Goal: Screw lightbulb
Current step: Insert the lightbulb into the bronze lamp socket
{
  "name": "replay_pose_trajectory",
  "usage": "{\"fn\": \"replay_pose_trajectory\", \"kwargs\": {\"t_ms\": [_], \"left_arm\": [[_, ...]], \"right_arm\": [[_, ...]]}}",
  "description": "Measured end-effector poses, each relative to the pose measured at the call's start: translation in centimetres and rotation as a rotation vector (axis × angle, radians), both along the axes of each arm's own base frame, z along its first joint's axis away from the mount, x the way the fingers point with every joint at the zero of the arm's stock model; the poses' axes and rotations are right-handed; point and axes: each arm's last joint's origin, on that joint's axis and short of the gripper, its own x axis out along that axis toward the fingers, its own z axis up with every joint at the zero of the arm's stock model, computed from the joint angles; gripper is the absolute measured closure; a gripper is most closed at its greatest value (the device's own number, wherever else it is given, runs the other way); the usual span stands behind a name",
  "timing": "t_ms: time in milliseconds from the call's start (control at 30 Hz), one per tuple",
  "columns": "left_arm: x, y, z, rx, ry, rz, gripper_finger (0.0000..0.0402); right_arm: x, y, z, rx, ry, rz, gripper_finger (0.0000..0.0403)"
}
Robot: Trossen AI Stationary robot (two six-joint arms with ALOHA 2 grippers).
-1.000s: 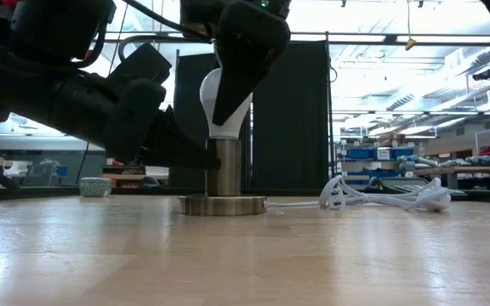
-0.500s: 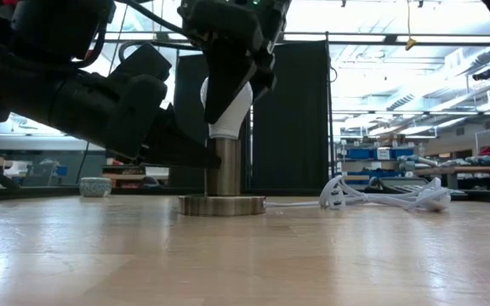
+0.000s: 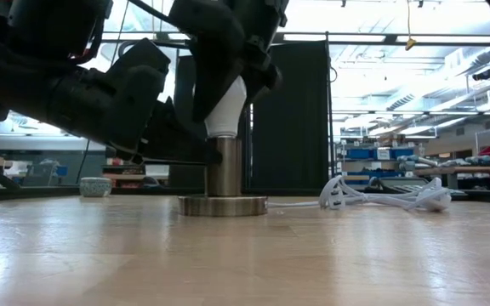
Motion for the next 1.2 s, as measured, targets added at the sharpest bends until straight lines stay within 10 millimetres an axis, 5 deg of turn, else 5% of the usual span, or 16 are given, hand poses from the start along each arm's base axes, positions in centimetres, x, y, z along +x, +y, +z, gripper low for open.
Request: {"fn": "replay_pose_trajectory", "kwargs": {"t_ms": [633,1200], "left_arm": [[0.1,0.1,0.1,-0.003,-0.015,0.012,0.0213],[0.0,0.1,0.0,-0.003,-0.006,0.004,0.0213]], "right_arm": [[-0.5,1.6,-0.3,-0.039,-0.022,-0.116,0.0095],[-0.8,1.5,0.1,-0.093,0.014,-0.008,0.0045]]}}
